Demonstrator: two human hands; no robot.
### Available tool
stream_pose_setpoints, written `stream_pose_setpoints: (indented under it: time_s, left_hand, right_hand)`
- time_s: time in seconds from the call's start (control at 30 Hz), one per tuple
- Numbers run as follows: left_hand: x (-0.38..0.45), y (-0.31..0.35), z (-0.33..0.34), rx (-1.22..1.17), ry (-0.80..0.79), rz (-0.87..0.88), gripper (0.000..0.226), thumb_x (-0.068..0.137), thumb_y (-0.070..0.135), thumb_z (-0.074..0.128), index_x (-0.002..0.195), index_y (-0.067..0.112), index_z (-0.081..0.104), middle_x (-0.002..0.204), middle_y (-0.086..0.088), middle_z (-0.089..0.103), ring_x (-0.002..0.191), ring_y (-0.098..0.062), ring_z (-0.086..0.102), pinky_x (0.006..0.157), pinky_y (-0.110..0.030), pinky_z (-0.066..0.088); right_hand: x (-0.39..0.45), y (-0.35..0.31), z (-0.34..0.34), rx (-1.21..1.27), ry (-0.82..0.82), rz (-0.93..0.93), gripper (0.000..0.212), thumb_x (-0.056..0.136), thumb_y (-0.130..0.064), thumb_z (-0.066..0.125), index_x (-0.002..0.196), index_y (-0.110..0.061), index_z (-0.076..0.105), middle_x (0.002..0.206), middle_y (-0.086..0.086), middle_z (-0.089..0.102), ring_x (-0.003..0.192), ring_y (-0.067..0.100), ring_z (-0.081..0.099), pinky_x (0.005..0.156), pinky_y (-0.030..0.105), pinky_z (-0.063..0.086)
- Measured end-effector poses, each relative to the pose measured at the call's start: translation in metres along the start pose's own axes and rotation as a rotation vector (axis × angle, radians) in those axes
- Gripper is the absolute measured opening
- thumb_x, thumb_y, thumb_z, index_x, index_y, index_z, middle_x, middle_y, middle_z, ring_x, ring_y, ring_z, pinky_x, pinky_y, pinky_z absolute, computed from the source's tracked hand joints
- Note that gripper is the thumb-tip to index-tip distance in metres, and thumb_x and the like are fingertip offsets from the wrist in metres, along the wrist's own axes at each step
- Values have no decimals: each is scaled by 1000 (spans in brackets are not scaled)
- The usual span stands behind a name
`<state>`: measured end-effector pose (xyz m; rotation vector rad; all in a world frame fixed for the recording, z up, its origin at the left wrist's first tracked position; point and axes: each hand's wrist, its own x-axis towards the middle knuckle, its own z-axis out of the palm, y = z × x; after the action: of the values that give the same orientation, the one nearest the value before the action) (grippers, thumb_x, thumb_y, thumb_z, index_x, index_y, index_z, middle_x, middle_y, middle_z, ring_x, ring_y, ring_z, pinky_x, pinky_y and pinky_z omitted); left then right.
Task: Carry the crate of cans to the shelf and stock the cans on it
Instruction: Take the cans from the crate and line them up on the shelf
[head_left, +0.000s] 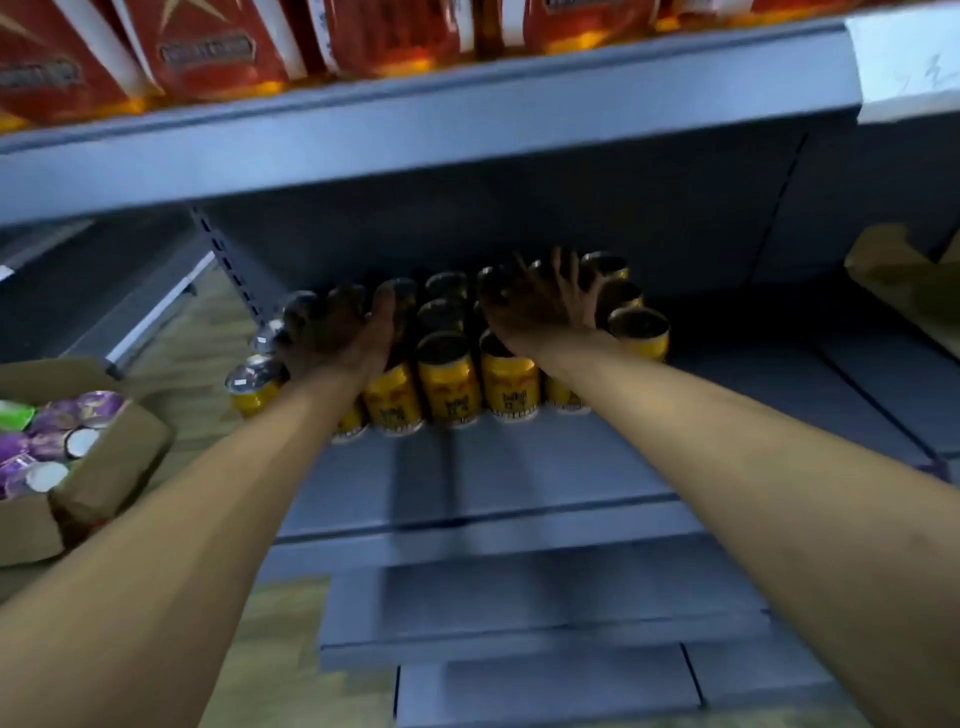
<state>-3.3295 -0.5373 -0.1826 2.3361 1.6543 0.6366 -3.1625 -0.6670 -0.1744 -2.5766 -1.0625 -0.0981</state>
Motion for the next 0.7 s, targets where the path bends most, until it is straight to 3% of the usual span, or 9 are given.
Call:
stream_pose_setpoints:
  time_s: [0.03,0.13,0.3,0.4,0.47,0.53,0.6,0.7]
  left_hand:
    - [-2,2,-3,73,44,94,71,90,73,17,142,31,42,151,-15,36,136,-39,35,110,-52,27]
    - [-9,-7,-12,128,54,250,72,89,65,8,143,28,37,148,-14,39,133,-41,38,111,-54,30]
    - [-86,-35,-7,97,118,245,59,95,49,24,147,24,37,151,-25,34,140,-42,28,116,-50,21]
    - [-164,-60,0,-2,222,303,56,97,39,30,149,19,36,158,-24,19,145,-39,21,113,-44,22]
    - [-209,-80,9,-75,264,416,50,97,31,34,144,14,43,156,-24,22,143,-37,28,111,-42,27]
    - [-247,-103,16,-171,298,472,41,91,19,44,130,8,54,144,-24,41,129,-36,44,103,-39,36]
    - [-282,-125,25,-291,294,446,32,81,9,48,110,4,61,114,-17,57,99,-31,55,86,-37,43]
    - [-330,-162,52,-328,76,364,24,81,14,47,99,8,62,94,-11,58,80,-28,55,73,-38,43]
  right_hand:
    - [-3,-10,1,-8,73,-21,66,96,-64,26,155,-33,23,164,15,11,151,34,6,119,57,5]
    - [-26,-38,-5,65,75,-70,64,98,-58,30,156,-33,22,164,14,13,151,33,8,120,56,3]
    - [-101,-34,18,65,233,14,55,92,-44,40,143,-25,46,149,12,43,141,33,33,112,48,24]
    - [-164,-31,36,175,428,-17,51,83,-31,46,131,-18,58,140,15,51,135,34,41,108,47,32]
    - [-204,-32,44,297,587,-105,41,76,-19,51,114,-13,66,122,14,59,116,32,54,93,44,42]
    - [-244,-32,53,395,654,-170,33,71,-9,49,99,-10,67,102,11,60,92,28,56,75,40,43]
    - [-285,-27,69,498,602,-216,30,68,-3,44,90,-6,65,90,11,58,79,28,54,68,41,44]
    - [-344,-4,117,589,386,-210,26,71,0,48,92,-4,63,90,11,58,70,30,54,62,41,46]
